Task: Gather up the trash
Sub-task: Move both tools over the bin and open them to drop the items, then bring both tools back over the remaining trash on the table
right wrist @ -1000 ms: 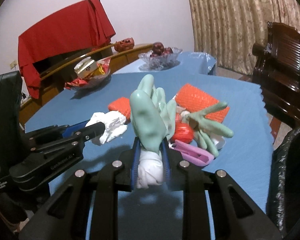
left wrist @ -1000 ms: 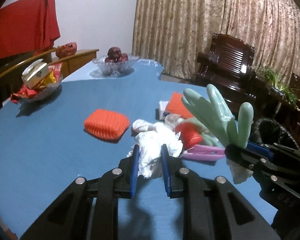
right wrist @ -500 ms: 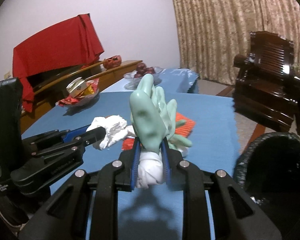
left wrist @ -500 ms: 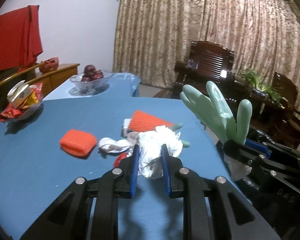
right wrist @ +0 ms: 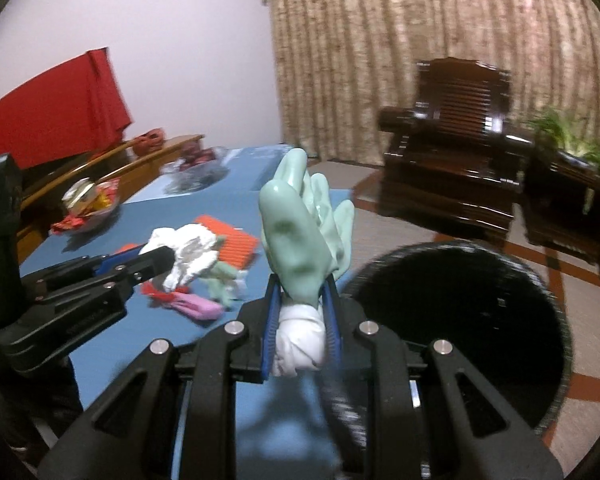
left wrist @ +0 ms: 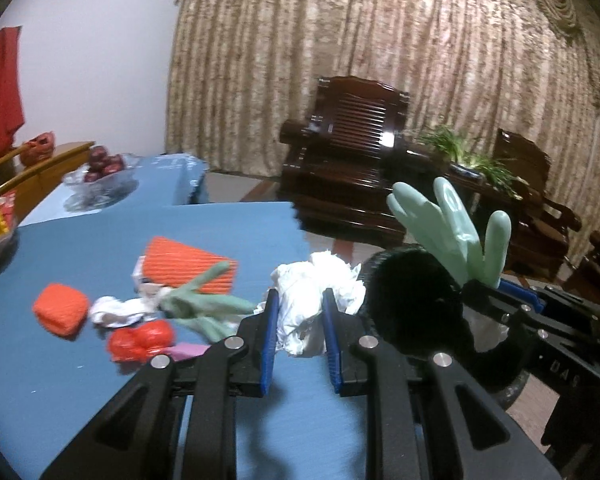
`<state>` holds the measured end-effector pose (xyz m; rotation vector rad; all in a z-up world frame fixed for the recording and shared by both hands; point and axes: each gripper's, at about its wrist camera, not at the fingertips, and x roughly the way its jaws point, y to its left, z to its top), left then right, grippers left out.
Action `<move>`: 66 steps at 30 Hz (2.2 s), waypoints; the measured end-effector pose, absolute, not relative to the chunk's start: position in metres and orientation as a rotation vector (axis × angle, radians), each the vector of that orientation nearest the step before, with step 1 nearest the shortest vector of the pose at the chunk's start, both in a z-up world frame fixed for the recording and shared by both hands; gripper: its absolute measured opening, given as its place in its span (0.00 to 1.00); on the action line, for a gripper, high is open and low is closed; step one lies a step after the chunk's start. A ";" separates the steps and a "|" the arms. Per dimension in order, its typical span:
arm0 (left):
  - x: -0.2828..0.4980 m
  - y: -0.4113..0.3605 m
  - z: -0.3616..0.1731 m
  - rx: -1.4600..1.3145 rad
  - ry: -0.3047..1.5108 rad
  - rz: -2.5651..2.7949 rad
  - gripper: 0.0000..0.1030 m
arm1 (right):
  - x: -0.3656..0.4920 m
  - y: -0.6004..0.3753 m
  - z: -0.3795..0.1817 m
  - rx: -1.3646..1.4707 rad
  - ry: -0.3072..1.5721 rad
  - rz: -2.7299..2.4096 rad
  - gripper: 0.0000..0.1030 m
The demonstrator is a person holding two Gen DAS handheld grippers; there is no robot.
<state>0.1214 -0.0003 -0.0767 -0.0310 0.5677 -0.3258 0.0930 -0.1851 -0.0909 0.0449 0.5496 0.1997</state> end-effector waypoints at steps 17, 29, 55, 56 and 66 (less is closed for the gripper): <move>0.145 -0.115 -0.104 0.010 0.609 -0.493 0.21 | 0.086 -0.293 -0.134 0.055 0.629 -0.036 0.20; 0.157 -0.162 -0.122 0.017 0.658 -0.584 0.48 | 0.091 -0.330 -0.167 0.070 0.692 -0.124 0.26; 0.106 0.036 -0.081 -0.009 0.537 -0.167 0.88 | 0.105 -0.198 -0.117 0.054 0.555 0.125 0.93; 0.105 0.045 -0.082 -0.010 0.537 -0.148 0.88 | 0.108 -0.189 -0.117 0.048 0.557 0.144 0.93; 0.099 0.115 -0.095 -0.045 0.553 -0.015 0.88 | 0.129 -0.114 -0.124 0.001 0.574 0.266 0.93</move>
